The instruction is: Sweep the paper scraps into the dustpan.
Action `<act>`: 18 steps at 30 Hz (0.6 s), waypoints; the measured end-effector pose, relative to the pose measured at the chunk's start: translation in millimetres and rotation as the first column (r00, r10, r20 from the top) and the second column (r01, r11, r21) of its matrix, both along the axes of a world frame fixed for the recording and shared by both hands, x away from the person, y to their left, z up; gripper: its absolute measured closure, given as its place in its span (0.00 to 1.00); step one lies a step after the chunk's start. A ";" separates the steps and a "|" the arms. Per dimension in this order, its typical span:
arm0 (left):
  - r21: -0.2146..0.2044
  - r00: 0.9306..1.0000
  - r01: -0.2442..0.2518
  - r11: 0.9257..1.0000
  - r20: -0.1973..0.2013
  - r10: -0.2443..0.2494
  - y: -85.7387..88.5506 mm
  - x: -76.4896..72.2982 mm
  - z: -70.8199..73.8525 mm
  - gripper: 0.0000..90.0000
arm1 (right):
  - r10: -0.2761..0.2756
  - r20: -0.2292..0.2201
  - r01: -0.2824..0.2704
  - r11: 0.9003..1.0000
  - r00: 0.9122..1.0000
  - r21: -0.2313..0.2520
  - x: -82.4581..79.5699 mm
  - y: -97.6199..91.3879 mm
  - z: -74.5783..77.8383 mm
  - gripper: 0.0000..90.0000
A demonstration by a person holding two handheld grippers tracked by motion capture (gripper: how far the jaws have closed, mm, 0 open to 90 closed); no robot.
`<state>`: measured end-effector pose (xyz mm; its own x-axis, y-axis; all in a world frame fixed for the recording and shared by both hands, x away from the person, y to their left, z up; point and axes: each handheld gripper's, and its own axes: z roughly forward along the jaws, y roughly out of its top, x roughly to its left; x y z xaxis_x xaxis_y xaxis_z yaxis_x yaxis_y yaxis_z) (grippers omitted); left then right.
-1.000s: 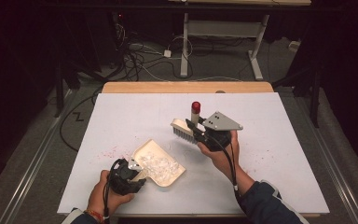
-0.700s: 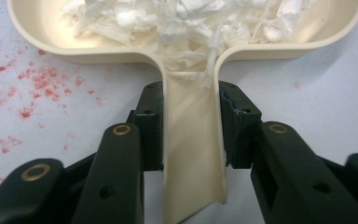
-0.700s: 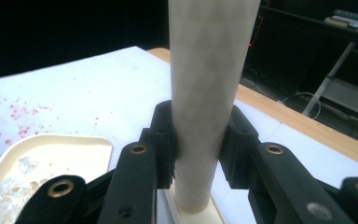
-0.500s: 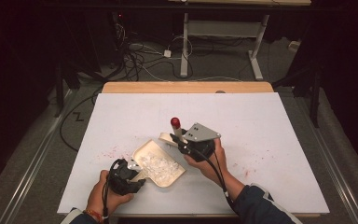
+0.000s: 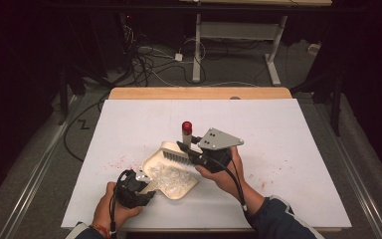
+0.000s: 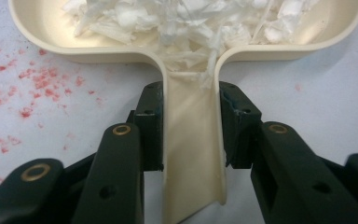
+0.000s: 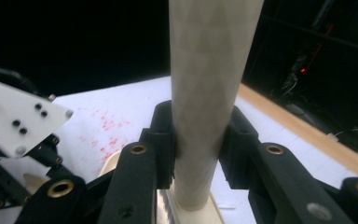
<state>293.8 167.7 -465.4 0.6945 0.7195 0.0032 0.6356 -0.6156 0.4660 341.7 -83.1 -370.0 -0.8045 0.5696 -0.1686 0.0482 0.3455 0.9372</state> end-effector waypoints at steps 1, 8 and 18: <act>0.004 1.000 0.004 1.000 0.003 -0.004 -0.2 -0.1 0.1 0.70 | -0.018 0.011 0.018 1.000 1.000 0.000 3.6 -4.9 4.0 0.78; 0.008 1.000 0.002 1.000 0.010 -0.002 -0.8 -0.6 0.2 0.71 | -0.130 0.059 0.135 0.987 0.990 -0.085 23.8 -12.7 -6.8 0.78; 0.007 1.000 0.003 1.000 0.010 -0.003 -0.9 -0.3 -0.1 0.71 | -0.256 0.095 0.267 0.954 0.962 -0.134 49.8 -16.6 -30.3 0.78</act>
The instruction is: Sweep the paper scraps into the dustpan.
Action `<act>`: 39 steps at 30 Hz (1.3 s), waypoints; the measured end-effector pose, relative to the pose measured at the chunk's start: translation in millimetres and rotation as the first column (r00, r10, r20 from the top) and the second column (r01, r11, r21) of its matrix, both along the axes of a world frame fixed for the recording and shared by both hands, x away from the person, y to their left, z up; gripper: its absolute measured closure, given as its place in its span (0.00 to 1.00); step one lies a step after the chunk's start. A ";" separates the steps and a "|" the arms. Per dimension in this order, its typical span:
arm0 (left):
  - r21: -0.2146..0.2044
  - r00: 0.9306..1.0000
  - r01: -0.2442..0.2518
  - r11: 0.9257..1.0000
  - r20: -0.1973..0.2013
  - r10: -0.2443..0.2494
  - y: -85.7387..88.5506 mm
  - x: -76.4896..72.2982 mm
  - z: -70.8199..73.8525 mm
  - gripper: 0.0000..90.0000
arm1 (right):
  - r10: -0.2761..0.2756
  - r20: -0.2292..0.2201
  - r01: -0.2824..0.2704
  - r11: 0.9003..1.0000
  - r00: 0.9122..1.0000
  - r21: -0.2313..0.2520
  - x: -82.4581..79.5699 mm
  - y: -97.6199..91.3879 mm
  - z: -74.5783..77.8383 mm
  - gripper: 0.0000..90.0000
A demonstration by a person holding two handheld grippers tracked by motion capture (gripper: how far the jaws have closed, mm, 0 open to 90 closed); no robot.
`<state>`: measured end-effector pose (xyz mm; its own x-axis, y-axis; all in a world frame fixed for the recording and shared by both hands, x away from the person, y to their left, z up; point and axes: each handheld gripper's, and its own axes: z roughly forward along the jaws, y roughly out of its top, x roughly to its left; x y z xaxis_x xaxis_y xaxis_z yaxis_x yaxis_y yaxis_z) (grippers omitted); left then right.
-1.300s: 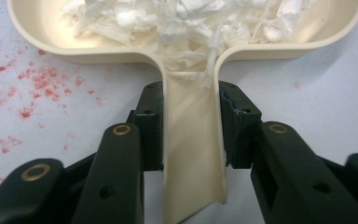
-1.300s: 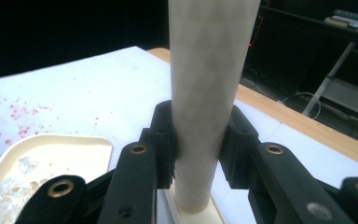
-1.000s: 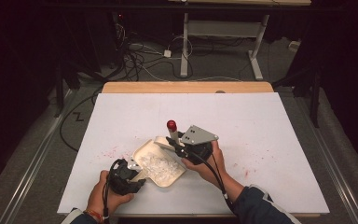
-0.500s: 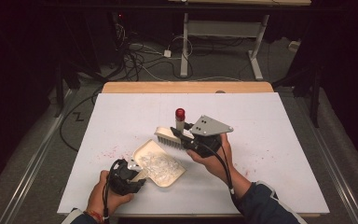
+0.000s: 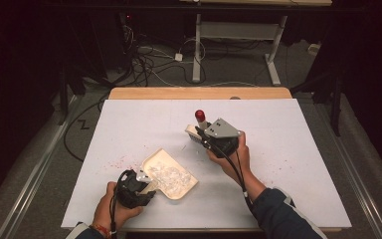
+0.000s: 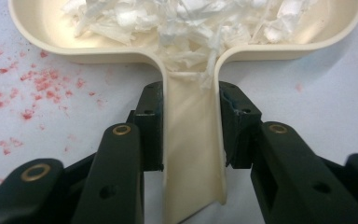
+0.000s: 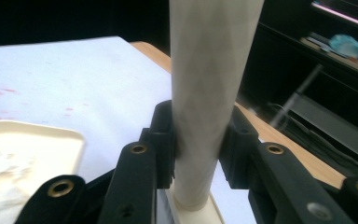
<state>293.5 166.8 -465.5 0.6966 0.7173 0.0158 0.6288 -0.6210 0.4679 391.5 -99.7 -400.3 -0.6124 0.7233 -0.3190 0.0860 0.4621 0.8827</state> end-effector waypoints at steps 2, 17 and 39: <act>0.000 1.000 0.000 1.000 0.000 0.000 0.0 0.1 -0.1 0.70 | 0.017 -0.012 -0.017 1.000 1.000 0.012 1.0 3.3 -2.7 0.78; -0.004 1.000 0.000 1.000 -0.003 0.000 0.7 -0.1 0.1 0.70 | 0.286 -0.078 -0.285 0.958 0.955 0.024 -54.1 35.6 7.4 0.78; -0.001 0.998 -0.014 1.000 -0.060 0.014 14.1 4.9 3.2 0.71 | 0.113 -0.015 -0.113 0.994 0.993 0.005 -25.4 6.1 1.3 0.78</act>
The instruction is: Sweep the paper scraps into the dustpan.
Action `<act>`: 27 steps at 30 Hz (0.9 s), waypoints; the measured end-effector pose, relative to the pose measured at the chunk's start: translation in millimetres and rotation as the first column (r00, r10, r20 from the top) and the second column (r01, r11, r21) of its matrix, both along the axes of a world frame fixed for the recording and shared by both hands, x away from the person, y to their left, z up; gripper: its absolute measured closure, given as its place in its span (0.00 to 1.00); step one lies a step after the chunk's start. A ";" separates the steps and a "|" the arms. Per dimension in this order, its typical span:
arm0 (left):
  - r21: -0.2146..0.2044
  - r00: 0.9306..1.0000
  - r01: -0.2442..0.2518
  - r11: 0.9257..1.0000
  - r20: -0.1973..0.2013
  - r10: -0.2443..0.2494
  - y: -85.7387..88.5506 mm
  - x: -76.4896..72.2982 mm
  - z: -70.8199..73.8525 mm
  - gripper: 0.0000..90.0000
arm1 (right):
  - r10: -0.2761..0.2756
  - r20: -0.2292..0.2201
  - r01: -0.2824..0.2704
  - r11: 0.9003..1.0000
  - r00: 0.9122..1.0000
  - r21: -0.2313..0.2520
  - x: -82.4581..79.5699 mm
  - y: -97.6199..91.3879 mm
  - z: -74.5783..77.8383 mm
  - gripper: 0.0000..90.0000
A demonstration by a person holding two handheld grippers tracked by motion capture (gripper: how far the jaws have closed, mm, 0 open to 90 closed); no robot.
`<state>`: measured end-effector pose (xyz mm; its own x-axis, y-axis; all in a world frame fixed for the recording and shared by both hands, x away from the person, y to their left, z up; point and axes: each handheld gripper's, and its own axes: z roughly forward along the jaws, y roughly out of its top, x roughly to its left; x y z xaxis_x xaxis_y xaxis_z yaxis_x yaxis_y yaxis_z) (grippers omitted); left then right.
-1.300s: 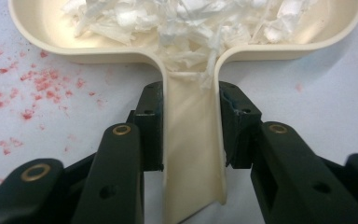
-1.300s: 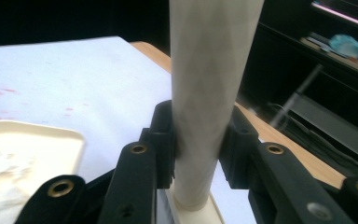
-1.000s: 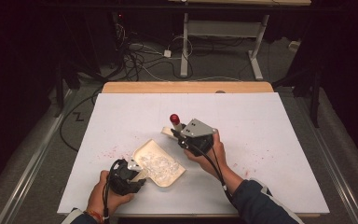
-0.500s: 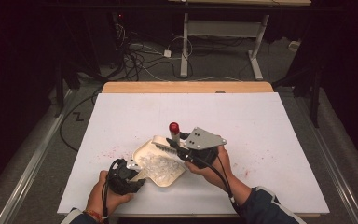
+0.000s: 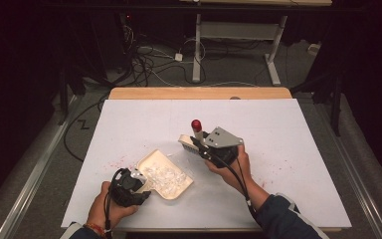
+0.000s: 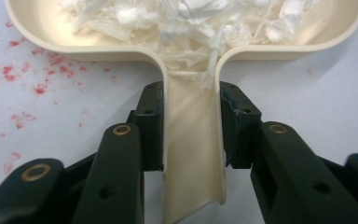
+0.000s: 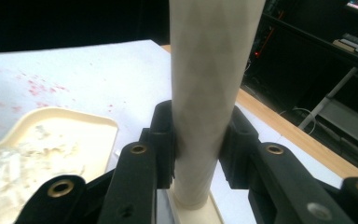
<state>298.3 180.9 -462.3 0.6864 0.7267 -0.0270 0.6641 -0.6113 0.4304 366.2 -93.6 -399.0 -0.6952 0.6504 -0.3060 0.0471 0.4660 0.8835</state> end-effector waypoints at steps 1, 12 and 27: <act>0.000 1.000 0.002 1.000 -0.002 -0.002 0.4 0.6 0.3 0.71 | -0.002 0.000 0.002 1.000 1.000 -0.006 2.1 3.4 -1.8 0.78; 0.001 1.000 0.017 1.000 -0.010 -0.017 1.7 2.9 0.6 0.71 | 0.145 -0.052 -0.144 0.989 0.988 0.025 -4.2 39.3 -6.2 0.78; 0.003 1.000 0.013 1.000 -0.009 -0.013 2.2 0.6 0.7 0.71 | 0.166 -0.019 -0.163 0.982 0.986 0.095 -35.5 -2.2 33.0 0.78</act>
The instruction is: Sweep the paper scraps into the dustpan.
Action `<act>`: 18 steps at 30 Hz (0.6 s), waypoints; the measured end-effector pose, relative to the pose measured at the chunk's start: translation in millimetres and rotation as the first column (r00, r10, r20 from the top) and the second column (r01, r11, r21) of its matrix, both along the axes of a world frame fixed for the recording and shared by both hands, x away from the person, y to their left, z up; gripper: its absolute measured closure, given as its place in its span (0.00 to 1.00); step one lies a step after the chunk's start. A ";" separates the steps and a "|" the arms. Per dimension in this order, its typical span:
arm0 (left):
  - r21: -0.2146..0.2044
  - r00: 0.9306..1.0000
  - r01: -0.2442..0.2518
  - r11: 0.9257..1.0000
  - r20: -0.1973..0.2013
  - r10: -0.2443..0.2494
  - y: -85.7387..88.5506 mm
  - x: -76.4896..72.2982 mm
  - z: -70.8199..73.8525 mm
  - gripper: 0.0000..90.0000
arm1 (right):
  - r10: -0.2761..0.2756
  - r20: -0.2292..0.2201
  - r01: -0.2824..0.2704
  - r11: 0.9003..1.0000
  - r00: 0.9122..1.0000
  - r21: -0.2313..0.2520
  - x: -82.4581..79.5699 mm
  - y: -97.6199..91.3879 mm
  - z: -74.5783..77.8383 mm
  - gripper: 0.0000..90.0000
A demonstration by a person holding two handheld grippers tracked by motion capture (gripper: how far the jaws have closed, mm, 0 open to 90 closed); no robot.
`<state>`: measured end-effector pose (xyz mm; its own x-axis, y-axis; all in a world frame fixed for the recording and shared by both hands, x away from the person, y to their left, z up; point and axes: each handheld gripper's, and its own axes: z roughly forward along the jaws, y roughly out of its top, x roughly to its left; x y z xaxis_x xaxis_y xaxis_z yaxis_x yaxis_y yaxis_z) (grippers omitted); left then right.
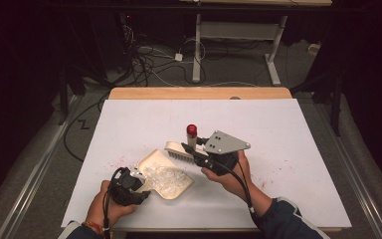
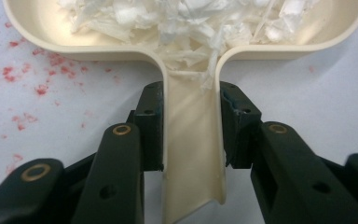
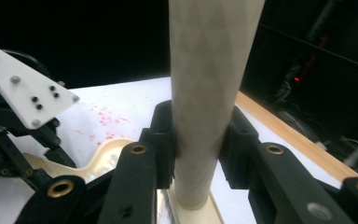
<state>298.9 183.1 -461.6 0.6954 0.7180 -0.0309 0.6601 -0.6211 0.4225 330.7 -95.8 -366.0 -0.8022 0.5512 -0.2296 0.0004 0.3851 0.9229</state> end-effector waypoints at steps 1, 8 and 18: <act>0.001 1.000 0.000 1.000 -0.001 0.000 0.1 -0.3 0.1 0.71 | -0.007 -0.003 0.007 1.000 1.000 -0.010 -1.7 -5.2 0.1 0.78; 0.021 1.000 0.007 1.000 -0.004 -0.007 -2.3 -2.8 0.7 0.71 | -0.072 -0.050 0.068 0.994 0.996 -0.082 -11.5 -39.8 -12.2 0.78; 0.030 1.000 0.015 0.999 0.003 -0.015 -7.9 -5.0 0.5 0.71 | -0.004 -0.097 -0.007 0.994 0.995 -0.108 -31.8 -17.5 -26.9 0.78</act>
